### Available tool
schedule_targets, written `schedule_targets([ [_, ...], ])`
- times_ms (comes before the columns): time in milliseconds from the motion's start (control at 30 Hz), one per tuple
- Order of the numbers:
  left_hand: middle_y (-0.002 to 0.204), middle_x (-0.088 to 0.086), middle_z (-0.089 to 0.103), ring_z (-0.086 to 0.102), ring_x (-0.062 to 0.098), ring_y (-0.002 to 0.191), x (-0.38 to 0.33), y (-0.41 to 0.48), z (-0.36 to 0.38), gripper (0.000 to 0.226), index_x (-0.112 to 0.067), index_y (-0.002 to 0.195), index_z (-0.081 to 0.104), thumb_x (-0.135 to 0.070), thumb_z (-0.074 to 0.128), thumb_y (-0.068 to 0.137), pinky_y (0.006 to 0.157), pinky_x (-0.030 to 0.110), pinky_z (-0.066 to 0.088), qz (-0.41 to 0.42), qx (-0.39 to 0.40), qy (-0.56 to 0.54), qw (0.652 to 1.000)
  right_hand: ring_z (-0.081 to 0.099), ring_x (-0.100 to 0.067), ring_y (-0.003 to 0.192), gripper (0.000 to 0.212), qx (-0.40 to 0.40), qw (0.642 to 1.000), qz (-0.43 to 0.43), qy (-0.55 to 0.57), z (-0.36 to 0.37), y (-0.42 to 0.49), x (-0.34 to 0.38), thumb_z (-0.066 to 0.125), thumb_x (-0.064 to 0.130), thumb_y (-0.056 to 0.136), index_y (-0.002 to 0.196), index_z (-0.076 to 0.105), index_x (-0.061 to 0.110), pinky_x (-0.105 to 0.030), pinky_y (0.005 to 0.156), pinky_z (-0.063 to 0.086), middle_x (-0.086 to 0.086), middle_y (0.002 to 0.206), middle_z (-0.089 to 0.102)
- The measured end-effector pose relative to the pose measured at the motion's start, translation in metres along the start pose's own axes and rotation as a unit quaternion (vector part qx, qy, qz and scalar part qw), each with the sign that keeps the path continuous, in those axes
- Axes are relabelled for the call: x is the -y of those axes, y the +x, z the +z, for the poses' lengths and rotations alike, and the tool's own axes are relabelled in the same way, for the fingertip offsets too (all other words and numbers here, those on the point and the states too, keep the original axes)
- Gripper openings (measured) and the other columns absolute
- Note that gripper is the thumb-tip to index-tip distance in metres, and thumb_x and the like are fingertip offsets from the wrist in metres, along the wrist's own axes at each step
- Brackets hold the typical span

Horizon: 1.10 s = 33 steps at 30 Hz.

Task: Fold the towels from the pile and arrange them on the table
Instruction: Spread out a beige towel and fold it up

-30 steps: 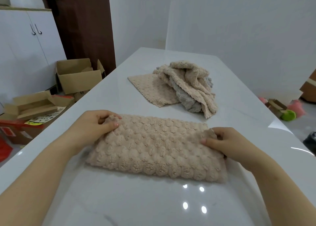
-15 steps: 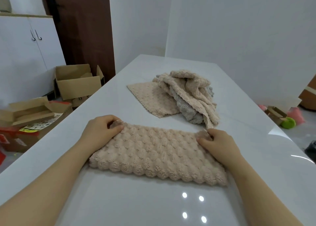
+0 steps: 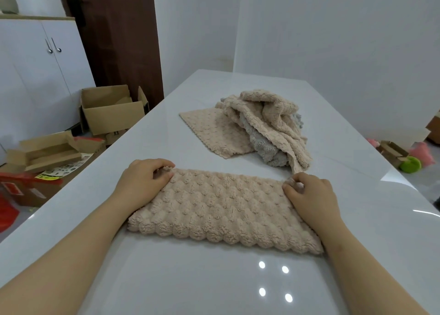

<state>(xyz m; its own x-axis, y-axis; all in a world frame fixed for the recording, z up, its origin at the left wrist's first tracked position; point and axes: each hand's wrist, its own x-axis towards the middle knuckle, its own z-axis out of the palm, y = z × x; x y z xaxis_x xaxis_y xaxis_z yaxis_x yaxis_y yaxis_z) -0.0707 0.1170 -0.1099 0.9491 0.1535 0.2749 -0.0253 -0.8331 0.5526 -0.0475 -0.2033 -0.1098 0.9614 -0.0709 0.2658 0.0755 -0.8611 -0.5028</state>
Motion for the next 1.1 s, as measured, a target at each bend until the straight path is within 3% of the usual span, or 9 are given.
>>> schedule_targets([
  [100, 0.089, 0.000, 0.066, 0.054, 0.022, 0.091, -0.002, -0.004, -0.001, 0.017, -0.025, 0.100, 0.067, -0.031, 0.059, 0.087, 0.082, 0.036, 0.043, 0.000, 0.002, 0.004, 1.000, 0.048, -0.030, 0.104, 0.015, 0.005, 1.000, -0.008, 0.020, -0.002, -0.001, 0.001, 0.056, 0.026, 0.086, 0.098, 0.064, 0.021, -0.035, 0.081, 0.039, -0.002, 0.098, 0.068],
  [233, 0.066, -0.002, 0.055, 0.050, 0.025, 0.077, -0.004, -0.006, -0.003, 0.024, -0.026, 0.066, 0.052, -0.040, 0.059, 0.085, 0.064, 0.034, 0.036, -0.009, 0.014, 0.036, 0.999, 0.053, -0.032, 0.101, 0.018, 0.013, 0.999, -0.013, 0.040, -0.005, -0.001, 0.001, 0.058, 0.023, 0.085, 0.102, 0.064, 0.020, -0.039, 0.085, 0.043, -0.005, 0.097, 0.068],
  [400, 0.069, -0.012, 0.062, 0.057, 0.011, 0.072, -0.006, -0.008, -0.007, 0.007, -0.033, 0.077, 0.063, -0.037, 0.065, 0.082, 0.062, 0.026, 0.041, -0.047, 0.011, -0.067, 0.997, 0.055, -0.025, 0.089, 0.003, 0.015, 0.997, -0.031, 0.062, -0.005, 0.001, -0.002, 0.061, 0.020, 0.084, 0.084, 0.062, 0.018, -0.032, 0.072, 0.039, 0.001, 0.083, 0.062],
  [533, 0.089, 0.008, 0.067, 0.062, 0.025, 0.082, -0.007, -0.008, -0.011, 0.010, -0.032, 0.087, 0.069, -0.025, 0.070, 0.080, 0.076, 0.040, 0.052, -0.074, -0.012, -0.204, 0.976, 0.052, -0.014, 0.077, 0.002, -0.011, 0.993, -0.076, 0.090, -0.006, -0.001, -0.003, 0.060, 0.020, 0.087, 0.087, 0.061, 0.019, -0.024, 0.063, 0.033, 0.008, 0.077, 0.058],
  [633, 0.087, 0.007, 0.065, 0.057, 0.010, 0.056, -0.009, -0.009, -0.012, 0.023, -0.035, 0.078, 0.070, -0.012, 0.071, 0.078, 0.045, 0.019, 0.045, -0.092, -0.011, -0.306, 0.947, 0.051, 0.002, 0.070, 0.012, -0.023, 0.985, -0.078, 0.155, -0.007, -0.003, -0.001, 0.059, 0.020, 0.087, 0.083, 0.054, 0.029, -0.006, 0.058, 0.034, 0.018, 0.074, 0.056],
  [700, 0.075, 0.006, 0.067, 0.049, 0.005, 0.041, -0.010, -0.010, -0.011, 0.018, -0.033, 0.076, 0.071, -0.015, 0.071, 0.078, 0.037, 0.013, 0.037, -0.109, 0.004, -0.325, 0.939, 0.052, 0.005, 0.073, 0.021, -0.017, 0.978, -0.066, 0.199, -0.008, -0.005, 0.000, 0.061, 0.017, 0.086, 0.079, 0.050, 0.034, -0.004, 0.061, 0.035, 0.019, 0.082, 0.057],
  [800, 0.067, -0.005, 0.068, 0.052, 0.010, 0.051, -0.008, -0.009, -0.009, 0.008, -0.028, 0.074, 0.071, -0.026, 0.069, 0.081, 0.049, 0.020, 0.042, -0.113, -0.028, -0.313, 0.943, 0.055, 0.001, 0.078, 0.021, -0.001, 0.974, -0.040, 0.223, -0.008, -0.004, -0.001, 0.066, 0.017, 0.081, 0.078, 0.053, 0.032, -0.017, 0.063, 0.038, 0.016, 0.083, 0.061],
  [933, 0.077, 0.003, 0.068, 0.059, 0.018, 0.074, -0.003, -0.006, -0.007, 0.010, -0.020, 0.072, 0.070, -0.014, 0.070, 0.080, 0.071, 0.033, 0.048, -0.130, -0.045, -0.351, 0.926, 0.054, -0.002, 0.073, 0.014, -0.032, 0.980, -0.010, 0.196, -0.005, -0.002, -0.001, 0.067, 0.017, 0.080, 0.075, 0.057, 0.025, -0.016, 0.061, 0.035, 0.014, 0.074, 0.060],
  [1100, 0.077, -0.006, 0.068, 0.061, 0.009, 0.072, 0.002, -0.004, -0.003, 0.023, -0.026, 0.070, 0.066, -0.004, 0.070, 0.077, 0.067, 0.023, 0.044, -0.110, -0.081, -0.296, 0.945, 0.054, -0.011, 0.084, 0.012, -0.043, 0.982, 0.012, 0.182, -0.004, -0.002, -0.001, 0.059, 0.016, 0.087, 0.098, 0.060, 0.022, -0.020, 0.072, 0.032, 0.006, 0.089, 0.062],
])
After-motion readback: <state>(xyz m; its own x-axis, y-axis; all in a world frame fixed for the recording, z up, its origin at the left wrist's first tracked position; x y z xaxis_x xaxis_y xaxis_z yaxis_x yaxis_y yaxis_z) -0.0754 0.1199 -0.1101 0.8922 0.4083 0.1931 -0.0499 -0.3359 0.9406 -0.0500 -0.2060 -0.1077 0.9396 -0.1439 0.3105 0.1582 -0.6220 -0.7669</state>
